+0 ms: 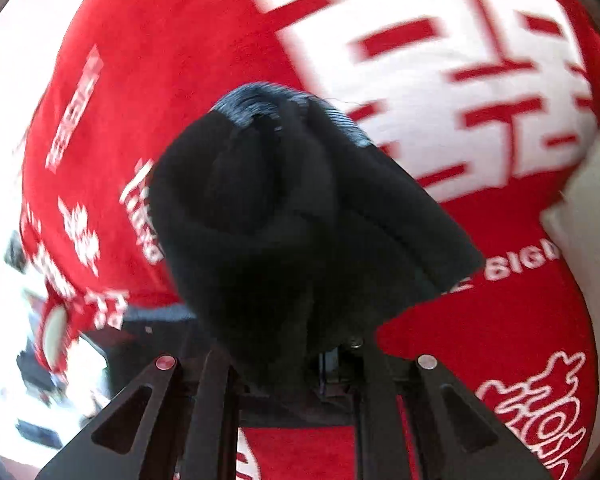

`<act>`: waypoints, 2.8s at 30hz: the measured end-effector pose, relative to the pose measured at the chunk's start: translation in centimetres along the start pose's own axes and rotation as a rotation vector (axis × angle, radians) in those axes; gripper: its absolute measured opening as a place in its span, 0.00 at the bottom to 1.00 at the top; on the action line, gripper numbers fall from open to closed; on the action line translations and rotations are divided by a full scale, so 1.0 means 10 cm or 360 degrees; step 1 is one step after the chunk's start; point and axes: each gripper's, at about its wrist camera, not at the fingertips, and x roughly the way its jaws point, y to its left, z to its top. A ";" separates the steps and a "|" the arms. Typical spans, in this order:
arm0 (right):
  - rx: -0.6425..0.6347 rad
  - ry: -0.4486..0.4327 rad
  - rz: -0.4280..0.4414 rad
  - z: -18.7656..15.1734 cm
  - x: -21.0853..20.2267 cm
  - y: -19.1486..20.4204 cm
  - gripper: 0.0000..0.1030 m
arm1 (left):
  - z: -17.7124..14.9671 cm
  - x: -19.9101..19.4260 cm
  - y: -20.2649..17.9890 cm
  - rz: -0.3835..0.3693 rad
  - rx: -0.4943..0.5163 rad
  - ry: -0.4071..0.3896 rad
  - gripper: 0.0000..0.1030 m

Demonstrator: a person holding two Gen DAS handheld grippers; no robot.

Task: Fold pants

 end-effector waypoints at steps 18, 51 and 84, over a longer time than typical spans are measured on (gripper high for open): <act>-0.1038 0.0278 -0.0681 -1.45 1.93 2.53 0.63 | -0.25 0.09 1.84 0.0161 -0.0270 0.0034 0.80; -0.0072 0.0399 -0.0411 -1.04 0.61 0.46 0.51 | -0.15 -0.09 0.49 -0.0079 0.0046 0.0105 0.05; -0.0366 0.0616 -0.0414 -0.86 1.33 0.79 0.60 | 0.07 -0.07 0.03 0.0102 -0.0096 0.0114 1.00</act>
